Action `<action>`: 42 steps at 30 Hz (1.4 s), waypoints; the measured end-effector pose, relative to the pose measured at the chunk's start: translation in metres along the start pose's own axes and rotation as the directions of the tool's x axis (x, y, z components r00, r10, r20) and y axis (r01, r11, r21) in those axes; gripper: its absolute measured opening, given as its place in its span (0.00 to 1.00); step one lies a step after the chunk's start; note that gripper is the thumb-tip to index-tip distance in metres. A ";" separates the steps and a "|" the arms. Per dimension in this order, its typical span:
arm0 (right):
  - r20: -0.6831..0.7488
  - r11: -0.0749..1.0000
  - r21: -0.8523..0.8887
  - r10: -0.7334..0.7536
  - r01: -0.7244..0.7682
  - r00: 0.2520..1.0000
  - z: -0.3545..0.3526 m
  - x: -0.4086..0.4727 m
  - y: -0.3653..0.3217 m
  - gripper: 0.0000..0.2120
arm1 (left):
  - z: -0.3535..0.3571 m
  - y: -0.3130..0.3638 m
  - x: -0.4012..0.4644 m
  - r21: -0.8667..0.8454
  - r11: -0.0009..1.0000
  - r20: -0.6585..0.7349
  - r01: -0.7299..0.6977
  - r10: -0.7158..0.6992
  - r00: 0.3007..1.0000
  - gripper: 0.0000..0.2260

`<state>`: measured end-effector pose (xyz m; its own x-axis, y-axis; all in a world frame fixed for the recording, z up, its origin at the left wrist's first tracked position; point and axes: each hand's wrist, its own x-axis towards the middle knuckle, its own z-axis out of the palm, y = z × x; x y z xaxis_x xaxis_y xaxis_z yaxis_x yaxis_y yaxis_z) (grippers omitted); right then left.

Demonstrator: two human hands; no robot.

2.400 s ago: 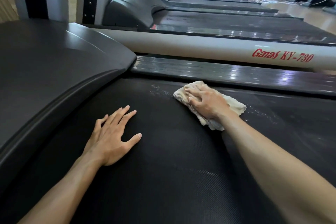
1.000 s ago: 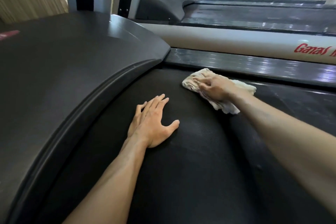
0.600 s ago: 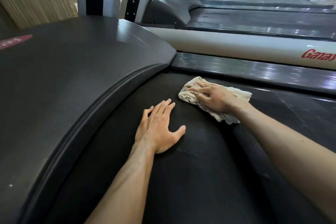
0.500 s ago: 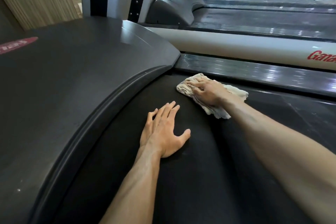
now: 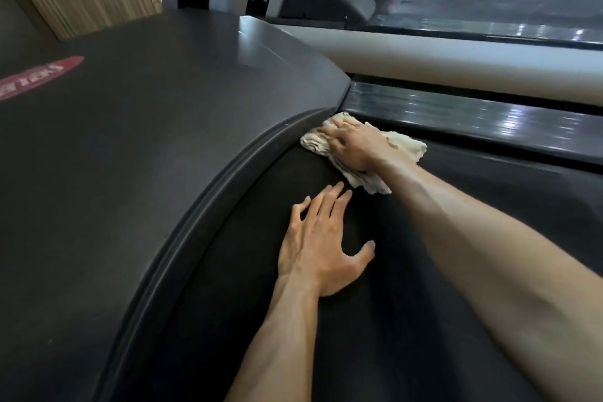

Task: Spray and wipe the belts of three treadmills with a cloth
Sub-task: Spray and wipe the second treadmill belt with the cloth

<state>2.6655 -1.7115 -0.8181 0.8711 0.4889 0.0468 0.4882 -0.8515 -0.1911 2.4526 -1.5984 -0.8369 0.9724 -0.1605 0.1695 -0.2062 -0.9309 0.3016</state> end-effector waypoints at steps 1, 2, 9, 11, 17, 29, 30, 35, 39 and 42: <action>-0.001 1.000 -0.014 0.011 -0.011 1.000 0.003 0.007 -0.009 0.24 | 0.000 -0.001 0.000 0.003 1.000 0.002 -0.003 0.003 1.000 0.40; -0.009 1.000 -0.017 0.011 -0.011 1.000 0.005 0.010 -0.015 0.24 | 0.001 -0.002 0.001 0.012 1.000 0.013 -0.009 0.009 1.000 0.40; -0.045 0.987 0.048 -0.153 0.155 0.987 -0.010 -0.046 0.018 0.21 | -0.004 -0.003 0.002 0.021 1.000 0.047 -0.013 0.012 0.999 0.39; -0.056 0.997 0.032 -0.068 0.070 0.996 -0.008 -0.062 0.032 0.21 | -0.005 -0.001 0.002 0.012 1.000 0.057 -0.008 0.007 0.998 0.39; -0.100 0.983 -0.026 0.181 -0.184 0.978 -0.006 -0.128 0.030 0.23 | -0.006 0.005 0.002 0.051 0.999 0.060 0.012 -0.015 0.998 0.34; -0.092 0.942 0.086 0.332 -0.324 0.939 -0.022 -0.307 0.027 0.21 | -0.025 0.087 -0.078 -0.097 0.995 0.020 -0.023 0.025 1.000 0.28; -0.090 0.938 0.088 0.343 -0.335 0.935 -0.023 -0.321 0.030 0.21 | -0.028 0.096 -0.086 -0.108 0.994 0.019 -0.030 0.032 0.999 0.28; -0.056 0.919 0.085 0.391 -0.386 0.919 -0.030 -0.396 0.038 0.22 | -0.043 0.137 -0.124 -0.190 0.980 0.025 -0.059 0.065 0.998 0.27; -0.043 0.904 0.111 0.420 -0.414 0.906 -0.036 -0.463 0.028 0.21 | -0.058 0.163 -0.160 -0.210 0.973 0.035 -0.100 0.109 0.993 0.27; 0.007 0.881 0.136 0.457 -0.453 0.890 -0.041 -0.507 0.019 0.22 | -0.074 0.186 -0.191 -0.223 0.968 0.023 -0.115 0.123 0.992 0.27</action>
<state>2.2357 -1.9832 -0.8050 0.9975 0.0474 -0.0522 0.0281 -0.9459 -0.3233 2.2208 -1.7169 -0.7437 0.9417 -0.2816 0.1840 -0.3361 -0.8095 0.4813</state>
